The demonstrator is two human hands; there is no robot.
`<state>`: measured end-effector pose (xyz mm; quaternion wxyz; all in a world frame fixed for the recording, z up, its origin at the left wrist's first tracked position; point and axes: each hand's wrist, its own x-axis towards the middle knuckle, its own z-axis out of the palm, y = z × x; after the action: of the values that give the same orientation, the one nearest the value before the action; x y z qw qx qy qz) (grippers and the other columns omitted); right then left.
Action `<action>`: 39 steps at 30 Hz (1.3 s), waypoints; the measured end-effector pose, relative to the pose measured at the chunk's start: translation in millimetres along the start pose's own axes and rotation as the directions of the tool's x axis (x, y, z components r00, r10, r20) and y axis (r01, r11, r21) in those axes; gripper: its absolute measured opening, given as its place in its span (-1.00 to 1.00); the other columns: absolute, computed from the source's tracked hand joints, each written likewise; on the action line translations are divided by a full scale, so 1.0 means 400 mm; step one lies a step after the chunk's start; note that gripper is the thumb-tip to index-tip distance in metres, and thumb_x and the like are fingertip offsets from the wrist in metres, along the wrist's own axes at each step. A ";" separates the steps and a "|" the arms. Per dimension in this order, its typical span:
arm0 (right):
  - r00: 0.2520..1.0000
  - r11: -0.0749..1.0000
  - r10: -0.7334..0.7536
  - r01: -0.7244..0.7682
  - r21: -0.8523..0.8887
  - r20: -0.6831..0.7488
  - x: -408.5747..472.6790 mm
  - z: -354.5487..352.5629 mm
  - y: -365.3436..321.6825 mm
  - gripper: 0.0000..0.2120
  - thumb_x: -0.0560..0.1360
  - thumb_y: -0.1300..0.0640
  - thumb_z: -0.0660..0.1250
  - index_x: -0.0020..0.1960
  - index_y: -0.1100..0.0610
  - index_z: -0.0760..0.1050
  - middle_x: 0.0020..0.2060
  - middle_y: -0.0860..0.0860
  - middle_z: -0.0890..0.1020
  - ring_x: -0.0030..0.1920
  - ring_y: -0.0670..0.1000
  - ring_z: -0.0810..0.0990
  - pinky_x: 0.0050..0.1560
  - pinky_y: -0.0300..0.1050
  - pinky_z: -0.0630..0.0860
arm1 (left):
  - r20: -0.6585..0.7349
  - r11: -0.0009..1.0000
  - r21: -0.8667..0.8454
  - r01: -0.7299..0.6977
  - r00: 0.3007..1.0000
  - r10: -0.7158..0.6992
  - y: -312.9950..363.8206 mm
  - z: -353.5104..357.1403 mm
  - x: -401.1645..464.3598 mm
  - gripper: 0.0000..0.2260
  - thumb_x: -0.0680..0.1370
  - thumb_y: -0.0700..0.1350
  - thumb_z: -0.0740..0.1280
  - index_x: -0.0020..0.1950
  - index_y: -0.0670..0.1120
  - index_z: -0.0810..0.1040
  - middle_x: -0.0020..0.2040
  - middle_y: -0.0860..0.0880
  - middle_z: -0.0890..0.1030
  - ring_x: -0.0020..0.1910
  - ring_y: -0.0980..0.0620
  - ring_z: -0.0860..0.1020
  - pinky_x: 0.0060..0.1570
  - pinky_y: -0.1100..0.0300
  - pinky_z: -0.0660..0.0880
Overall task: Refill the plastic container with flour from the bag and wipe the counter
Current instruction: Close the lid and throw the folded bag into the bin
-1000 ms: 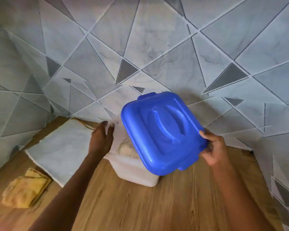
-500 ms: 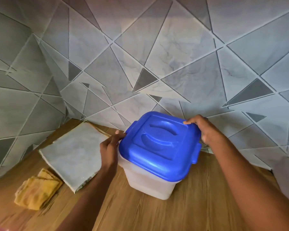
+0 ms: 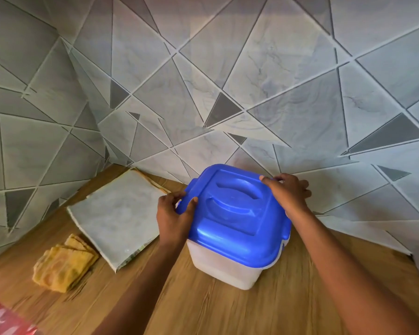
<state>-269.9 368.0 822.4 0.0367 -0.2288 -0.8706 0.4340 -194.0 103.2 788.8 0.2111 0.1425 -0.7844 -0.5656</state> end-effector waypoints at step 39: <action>0.976 0.926 0.124 -0.049 0.375 -0.179 -0.221 0.004 0.125 -0.45 0.34 -0.34 0.49 -0.13 0.12 0.40 -0.22 0.02 0.56 -0.17 0.09 0.59 -0.30 -0.04 0.55 | 0.288 0.977 0.215 -0.010 0.956 -0.054 0.041 -0.026 0.058 -0.38 0.48 0.22 0.43 0.43 -0.07 0.48 0.31 -0.04 0.60 0.27 -0.09 0.56 0.26 0.03 0.50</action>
<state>-173.0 354.9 794.6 0.1467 -0.2984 -0.7546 0.5657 -208.6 89.0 811.1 0.0702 0.0881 -0.8616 -0.4949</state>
